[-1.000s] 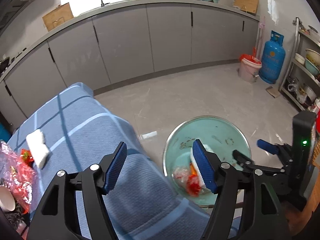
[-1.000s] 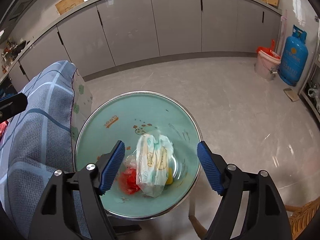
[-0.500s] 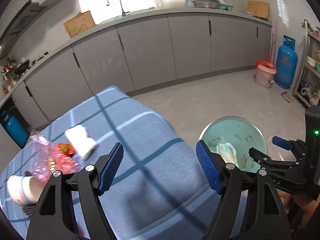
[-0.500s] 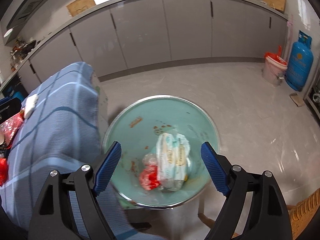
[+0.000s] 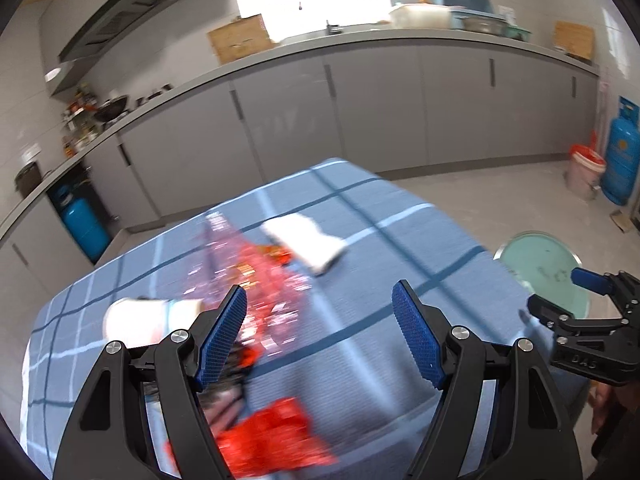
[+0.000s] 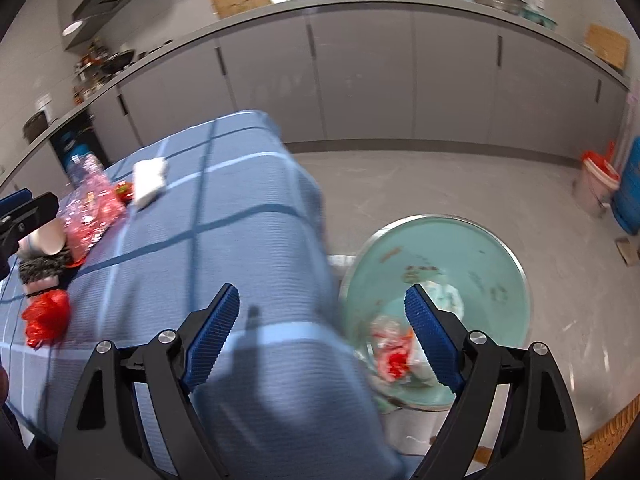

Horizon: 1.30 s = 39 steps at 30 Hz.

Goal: Collect trash
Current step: 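Move both open grippers back over the table toward the paper cup, then grasp the white paper cup with left gripper while right gripper grasps red bag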

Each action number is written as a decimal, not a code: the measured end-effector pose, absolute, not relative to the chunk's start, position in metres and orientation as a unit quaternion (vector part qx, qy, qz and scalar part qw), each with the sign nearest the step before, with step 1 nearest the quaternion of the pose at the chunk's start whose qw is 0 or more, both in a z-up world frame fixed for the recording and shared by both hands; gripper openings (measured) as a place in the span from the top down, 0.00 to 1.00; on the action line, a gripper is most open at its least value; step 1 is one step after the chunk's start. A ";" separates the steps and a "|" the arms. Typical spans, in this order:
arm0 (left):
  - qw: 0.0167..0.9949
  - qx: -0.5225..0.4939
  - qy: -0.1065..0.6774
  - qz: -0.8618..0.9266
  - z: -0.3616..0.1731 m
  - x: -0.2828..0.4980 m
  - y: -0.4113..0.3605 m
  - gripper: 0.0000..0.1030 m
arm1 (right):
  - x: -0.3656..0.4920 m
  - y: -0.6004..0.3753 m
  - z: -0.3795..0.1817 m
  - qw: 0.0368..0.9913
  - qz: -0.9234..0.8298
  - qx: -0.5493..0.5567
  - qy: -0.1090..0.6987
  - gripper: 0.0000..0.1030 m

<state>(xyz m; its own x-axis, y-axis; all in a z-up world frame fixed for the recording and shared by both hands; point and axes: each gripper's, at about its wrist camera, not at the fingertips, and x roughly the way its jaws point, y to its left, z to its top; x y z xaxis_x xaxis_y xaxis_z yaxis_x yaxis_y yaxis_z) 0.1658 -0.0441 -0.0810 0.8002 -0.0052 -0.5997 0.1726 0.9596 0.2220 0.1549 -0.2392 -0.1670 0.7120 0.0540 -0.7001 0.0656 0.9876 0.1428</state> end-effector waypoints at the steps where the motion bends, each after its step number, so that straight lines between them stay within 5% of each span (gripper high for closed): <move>1: 0.941 0.131 0.311 -0.036 -0.080 0.163 -0.032 0.27 | 0.154 -0.232 -0.165 0.922 0.003 0.076 0.379 0.18; 16: 0.924 0.072 0.347 0.141 -0.100 0.133 0.149 0.27 | 0.156 -0.095 -0.135 0.921 0.121 0.025 0.369 0.17; 31: 0.920 0.038 0.361 0.151 -0.113 0.123 0.181 0.27 | 0.155 -0.012 -0.151 0.899 0.185 -0.025 0.396 0.18; 36: 0.918 0.031 0.367 0.146 -0.114 0.128 0.184 0.27 | 0.159 -0.003 -0.167 0.882 0.207 -0.032 0.423 0.57; 39: 0.919 0.032 0.367 0.139 -0.114 0.130 0.179 0.27 | 0.157 -0.003 -0.166 0.884 0.211 -0.035 0.415 0.72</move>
<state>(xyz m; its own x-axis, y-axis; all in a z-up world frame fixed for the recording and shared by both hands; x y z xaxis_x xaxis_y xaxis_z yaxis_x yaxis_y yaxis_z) 0.1301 0.1792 -0.1138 0.6923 0.2788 -0.6656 -0.2311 0.9594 0.1614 0.1571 -0.0026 -0.1661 0.5667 0.3442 -0.7486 -0.4021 0.9085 0.1133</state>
